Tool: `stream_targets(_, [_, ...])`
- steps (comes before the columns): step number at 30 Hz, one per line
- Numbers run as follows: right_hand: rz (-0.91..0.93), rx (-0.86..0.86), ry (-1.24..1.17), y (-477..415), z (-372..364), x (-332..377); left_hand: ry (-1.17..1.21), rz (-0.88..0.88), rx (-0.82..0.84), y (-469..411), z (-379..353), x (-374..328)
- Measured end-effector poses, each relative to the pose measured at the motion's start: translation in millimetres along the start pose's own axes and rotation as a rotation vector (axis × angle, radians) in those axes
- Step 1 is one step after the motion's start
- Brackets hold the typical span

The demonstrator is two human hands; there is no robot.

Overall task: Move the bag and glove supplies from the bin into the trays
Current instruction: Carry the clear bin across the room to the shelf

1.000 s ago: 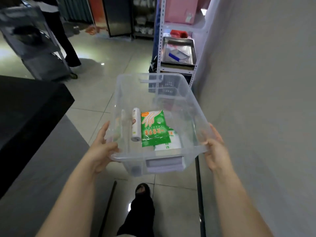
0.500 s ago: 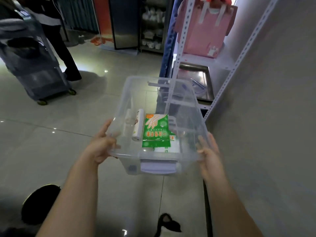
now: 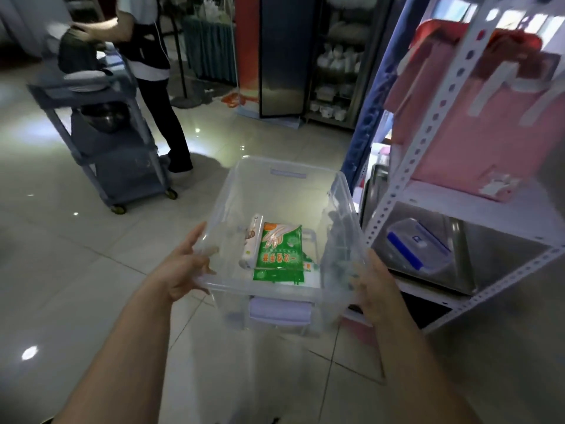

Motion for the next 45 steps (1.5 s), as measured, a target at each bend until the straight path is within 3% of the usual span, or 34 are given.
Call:
stream_targets(14, [-0.032,-0.143,-0.136,-319,-114,18,-0.043,-0.06,0.006,-309,44,-143])
stream_targets(20, [-0.062,-0.346,-0.169,-423,-149,41,-0.172,0.01,0.101,-466,46,-227])
stream_targets(27, [-0.11,-0.513,-0.237,-534,-136,43,-0.236,0.045,0.261,-613,-1,-280])
stream_targets(31, [-0.085,-0.51,-0.116,-619,-120,54,-0.233,0.042,0.312,-698,-43,-311])
stream_targets(38, [-0.117,-0.624,-0.346,-740,-99,71,-0.289,0.071,0.378,-821,-102,-356])
stream_targets(45, [-0.164,-0.755,-0.435,-800,-108,42,-0.412,0.188,0.483,-930,-135,-372])
Point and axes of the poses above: each hand's wrist, its own y-axis away from the middle knuckle, its own z-axis out of the back of the hand, x = y × z, the point moved 6 cm from there along -y, towards the middle knuckle, and after that the axes turned 3 degrees about z, right-handed, at the moved point
